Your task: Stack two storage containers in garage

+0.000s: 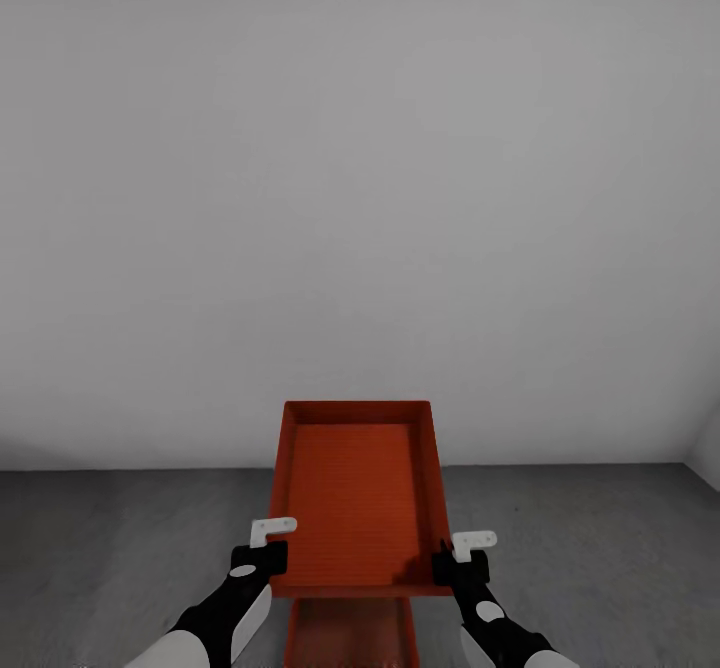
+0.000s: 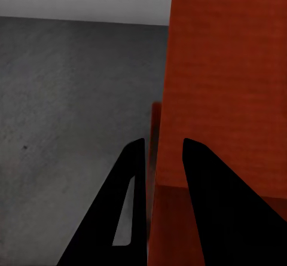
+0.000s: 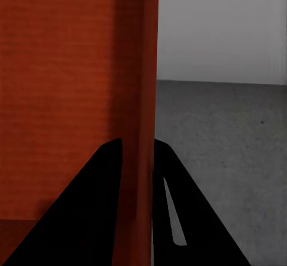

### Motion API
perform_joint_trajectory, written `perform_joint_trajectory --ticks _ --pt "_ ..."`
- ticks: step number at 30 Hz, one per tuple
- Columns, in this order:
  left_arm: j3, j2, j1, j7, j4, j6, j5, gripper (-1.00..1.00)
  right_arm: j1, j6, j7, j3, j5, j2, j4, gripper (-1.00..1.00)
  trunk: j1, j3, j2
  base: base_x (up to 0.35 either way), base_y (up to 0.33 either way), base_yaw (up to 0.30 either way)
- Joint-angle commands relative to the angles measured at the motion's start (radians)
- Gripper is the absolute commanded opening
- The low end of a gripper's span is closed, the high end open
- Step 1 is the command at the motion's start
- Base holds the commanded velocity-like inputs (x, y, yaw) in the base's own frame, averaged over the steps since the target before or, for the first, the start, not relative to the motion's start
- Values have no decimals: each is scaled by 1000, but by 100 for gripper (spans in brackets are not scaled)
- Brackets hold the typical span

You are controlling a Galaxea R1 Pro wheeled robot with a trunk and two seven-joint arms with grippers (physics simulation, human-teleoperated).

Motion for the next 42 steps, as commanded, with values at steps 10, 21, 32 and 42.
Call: perform_joint_trajectory --ticks 10,21,32,42 --pt "16 12 -1 11 -1 1 7 -100 -1 -3 -10 -34 2 -5 -2 -100 0 -18 -1 0 0 0" --pt "16 12 -1 11 -1 1 7 -100 -1 -3 -10 -33 2 -6 -2 -100 0 -35 -1 0 0 0" --pt "16 12 -1 11 -1 1 6 -100 -1 -3 -10 -34 2 -5 -2 -100 0 -53 -1 0 0 0" --pt "16 13 -1 11 -1 1 6 -100 -1 -3 -10 -33 2 -5 -2 -100 0 -69 -1 0 0 0"
